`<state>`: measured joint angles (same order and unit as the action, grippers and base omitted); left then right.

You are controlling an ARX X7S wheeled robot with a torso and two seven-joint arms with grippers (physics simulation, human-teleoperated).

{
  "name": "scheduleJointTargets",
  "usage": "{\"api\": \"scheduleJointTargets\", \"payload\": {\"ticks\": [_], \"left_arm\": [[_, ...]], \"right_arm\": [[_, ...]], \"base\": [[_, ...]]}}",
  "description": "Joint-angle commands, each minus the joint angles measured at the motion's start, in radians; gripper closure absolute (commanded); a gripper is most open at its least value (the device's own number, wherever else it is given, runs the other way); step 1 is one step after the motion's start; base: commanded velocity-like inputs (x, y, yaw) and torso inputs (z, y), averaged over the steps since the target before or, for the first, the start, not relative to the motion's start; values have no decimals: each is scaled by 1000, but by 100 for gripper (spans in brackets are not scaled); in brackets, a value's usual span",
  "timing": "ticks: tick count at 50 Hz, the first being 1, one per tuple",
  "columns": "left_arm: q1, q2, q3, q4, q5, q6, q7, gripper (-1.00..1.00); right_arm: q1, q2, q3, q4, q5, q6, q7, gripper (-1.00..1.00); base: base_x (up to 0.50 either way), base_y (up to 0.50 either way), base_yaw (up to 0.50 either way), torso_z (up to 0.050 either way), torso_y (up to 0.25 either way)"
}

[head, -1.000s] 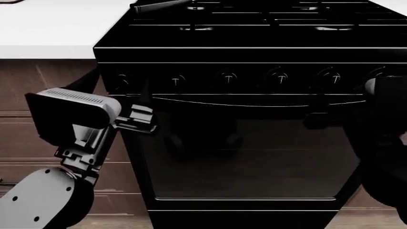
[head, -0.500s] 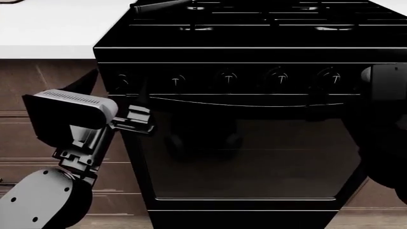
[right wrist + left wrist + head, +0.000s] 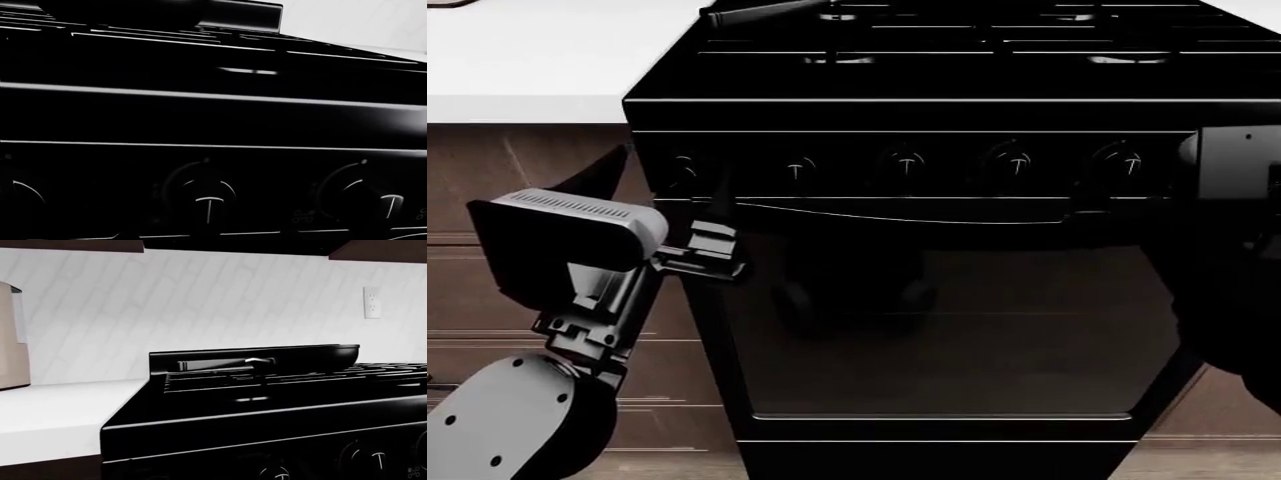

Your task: Pick the croissant and place it on the pan. Then turn on the stove to warm the croissant.

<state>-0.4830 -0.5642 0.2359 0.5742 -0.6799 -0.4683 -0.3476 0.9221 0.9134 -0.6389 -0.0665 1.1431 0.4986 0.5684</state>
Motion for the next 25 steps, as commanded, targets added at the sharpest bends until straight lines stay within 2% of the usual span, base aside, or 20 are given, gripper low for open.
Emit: {"api": "scheduleJointTargets", "payload": {"ticks": [1, 25], "left_arm": [[7, -9, -7, 22, -11, -11, -16, -100], [18, -18, -17, 45, -30, -21, -36, -100]], "right_arm": [[9, -11, 0, 30, -10, -2, -6, -100], [53, -51, -25, 86, -41, 24, -33, -100]], "base": [[0, 0, 0, 0, 0], [0, 0, 0, 0, 0]]}}
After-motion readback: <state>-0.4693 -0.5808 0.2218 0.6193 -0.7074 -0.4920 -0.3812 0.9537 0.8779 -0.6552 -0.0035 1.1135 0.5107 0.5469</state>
